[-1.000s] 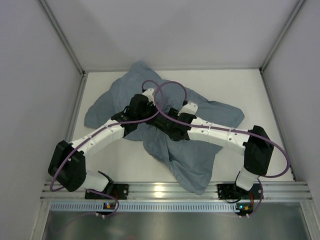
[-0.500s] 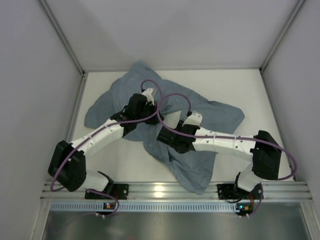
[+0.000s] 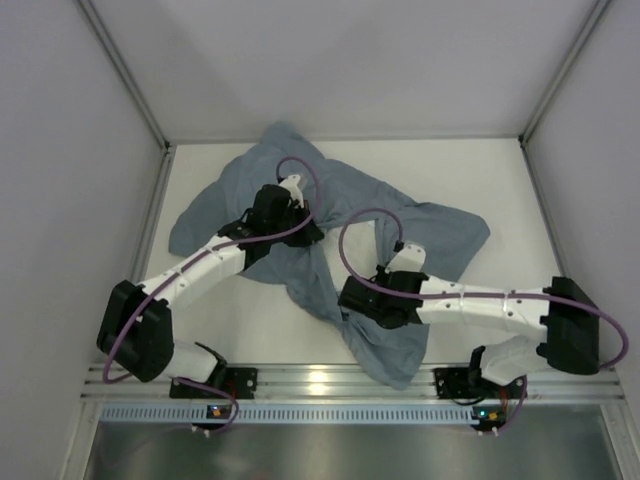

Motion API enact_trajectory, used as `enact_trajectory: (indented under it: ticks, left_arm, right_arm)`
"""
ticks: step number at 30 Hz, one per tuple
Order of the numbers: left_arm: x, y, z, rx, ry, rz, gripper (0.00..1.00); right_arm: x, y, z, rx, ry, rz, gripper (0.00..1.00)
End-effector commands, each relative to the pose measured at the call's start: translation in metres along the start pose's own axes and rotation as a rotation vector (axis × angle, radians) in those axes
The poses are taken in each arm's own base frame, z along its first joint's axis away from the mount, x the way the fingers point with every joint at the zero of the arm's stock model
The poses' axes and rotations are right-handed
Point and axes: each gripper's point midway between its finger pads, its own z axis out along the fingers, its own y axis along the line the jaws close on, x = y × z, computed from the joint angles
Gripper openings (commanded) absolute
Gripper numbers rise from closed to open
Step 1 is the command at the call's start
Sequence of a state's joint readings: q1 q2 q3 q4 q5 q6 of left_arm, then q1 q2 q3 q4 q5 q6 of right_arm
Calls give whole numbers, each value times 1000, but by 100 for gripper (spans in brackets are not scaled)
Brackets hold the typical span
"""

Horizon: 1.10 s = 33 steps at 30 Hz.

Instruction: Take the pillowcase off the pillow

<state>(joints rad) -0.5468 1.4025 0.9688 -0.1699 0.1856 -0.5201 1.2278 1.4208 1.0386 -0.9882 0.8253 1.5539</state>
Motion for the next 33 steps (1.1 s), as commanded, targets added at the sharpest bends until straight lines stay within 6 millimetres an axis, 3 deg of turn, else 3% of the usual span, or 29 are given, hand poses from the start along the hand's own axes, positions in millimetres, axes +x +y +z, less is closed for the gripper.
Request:
enact_trajectory:
  ticks: [1,2,4,5,8,15,18,21,22,24,25,26,28,29,30,31,32,33]
  left_arm:
    - [-27,12,-1,-72,-52,-36,0]
    - [-28,15,-2,-79,-49,-48,0]
    - [-36,24,-3,-90,-57,-76,0]
    - [-39,26,-5,-93,-61,-87,0]
    - [-55,46,-13,-129,-75,-133,0]
    - [-99,62,-34,-141,-113,-180,0]
    - [-101,59,-27,-123,-63,-156,0]
    - [-83,35,-23,11,14,-138,1]
    - [-73,31,-23,28,26,-124,5]
    - [-54,13,-23,62,56,-54,18]
    - [-44,3,-29,75,58,-25,44]
    - [-31,-14,-30,107,80,19,58]
    - [-19,-30,-45,111,55,75,80]
    - [-12,-52,-58,148,35,119,83]
    - [-3,-55,-56,140,49,132,86]
    - [-7,-62,-69,128,-4,147,99]
    - [8,-72,-74,140,10,170,99]
    - [6,-82,-89,161,-30,180,99]
  right_arm:
    - [21,-39,-16,-9,91,-67,0]
    - [32,-59,-8,18,106,-89,0]
    - [36,-71,-10,-18,126,-40,0]
    - [45,-91,-2,9,127,-51,0]
    - [49,-113,2,-6,133,7,0]
    - [50,-127,4,-37,134,38,0]
    - [51,-125,5,-19,130,17,0]
    - [45,-107,2,-69,117,-30,0]
    - [42,-88,-2,-120,115,-5,0]
    - [37,-76,-4,-150,96,-40,0]
    - [30,-62,-10,-183,89,-25,0]
    - [27,-57,-12,-191,80,-30,0]
    - [17,-42,-18,-206,61,-46,0]
    - [16,-39,-18,-202,54,-73,0]
    - [13,-35,-20,-208,51,-77,0]
    - [10,-28,-25,-223,53,-71,0]
    - [10,-26,-26,-227,57,-78,0]
    - [9,-23,-28,-232,60,-77,0]
